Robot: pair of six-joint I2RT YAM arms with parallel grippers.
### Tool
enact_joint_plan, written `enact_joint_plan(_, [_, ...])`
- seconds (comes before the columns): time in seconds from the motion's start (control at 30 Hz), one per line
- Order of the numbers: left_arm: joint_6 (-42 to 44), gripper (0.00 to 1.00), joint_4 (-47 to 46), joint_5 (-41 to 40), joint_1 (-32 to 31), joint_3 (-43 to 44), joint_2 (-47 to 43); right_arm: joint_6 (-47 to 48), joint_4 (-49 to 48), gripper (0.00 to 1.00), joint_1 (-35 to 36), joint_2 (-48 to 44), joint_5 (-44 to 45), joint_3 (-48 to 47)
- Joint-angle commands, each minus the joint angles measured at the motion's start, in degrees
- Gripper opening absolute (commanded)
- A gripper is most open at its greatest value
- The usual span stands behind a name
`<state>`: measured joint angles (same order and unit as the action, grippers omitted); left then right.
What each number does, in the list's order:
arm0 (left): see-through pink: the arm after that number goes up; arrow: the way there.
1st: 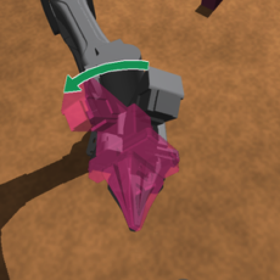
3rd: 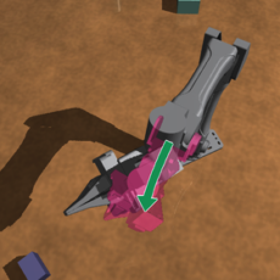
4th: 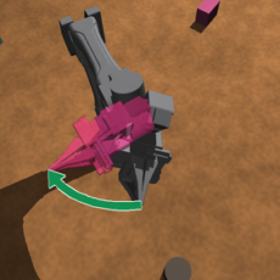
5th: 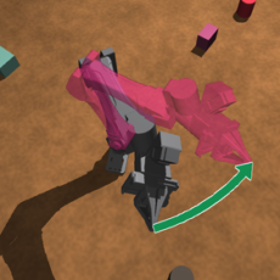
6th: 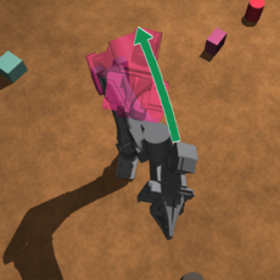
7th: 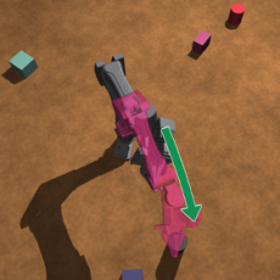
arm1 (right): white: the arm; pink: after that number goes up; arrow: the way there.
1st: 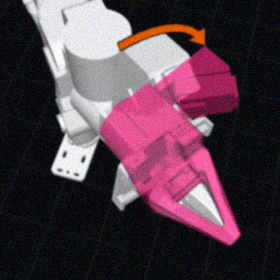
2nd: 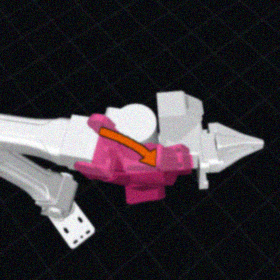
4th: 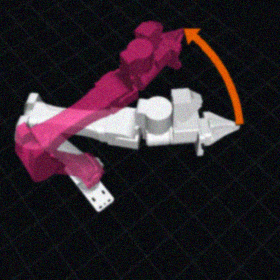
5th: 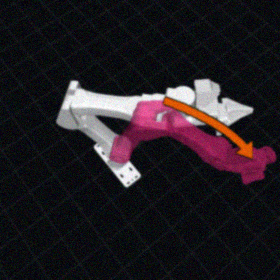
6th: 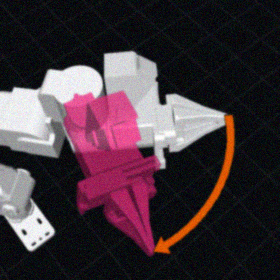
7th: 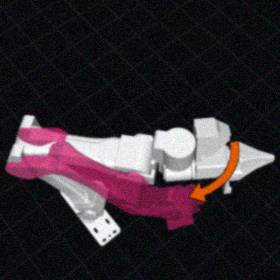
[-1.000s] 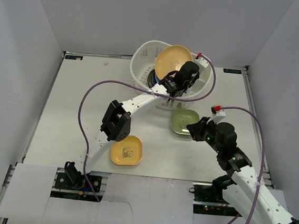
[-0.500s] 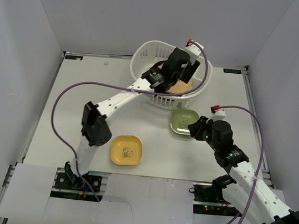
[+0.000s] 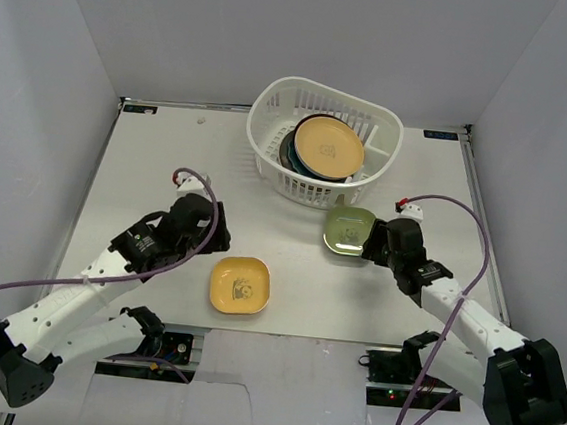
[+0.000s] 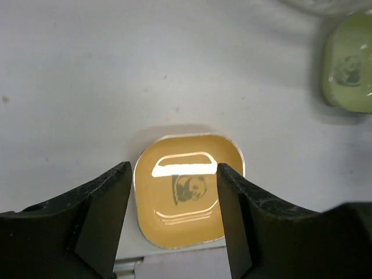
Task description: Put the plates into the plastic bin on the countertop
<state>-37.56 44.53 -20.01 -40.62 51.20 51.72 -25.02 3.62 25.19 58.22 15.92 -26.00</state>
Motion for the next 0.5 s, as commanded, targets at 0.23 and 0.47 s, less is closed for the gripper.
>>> enact_joint_plan(0.23, [-24.5,0.74,12.2,2.0,0.4,-10.4,0.0,0.1,-10.2,0.57,-5.1,12.3,-1.9,-3.5])
enact_joint_plan(0.47, [-23.3,0.74,4.7,6.9,0.5,-17.6,1.7,-0.8,-12.6,0.26,-6.1,15.6,-4.8,-3.1])
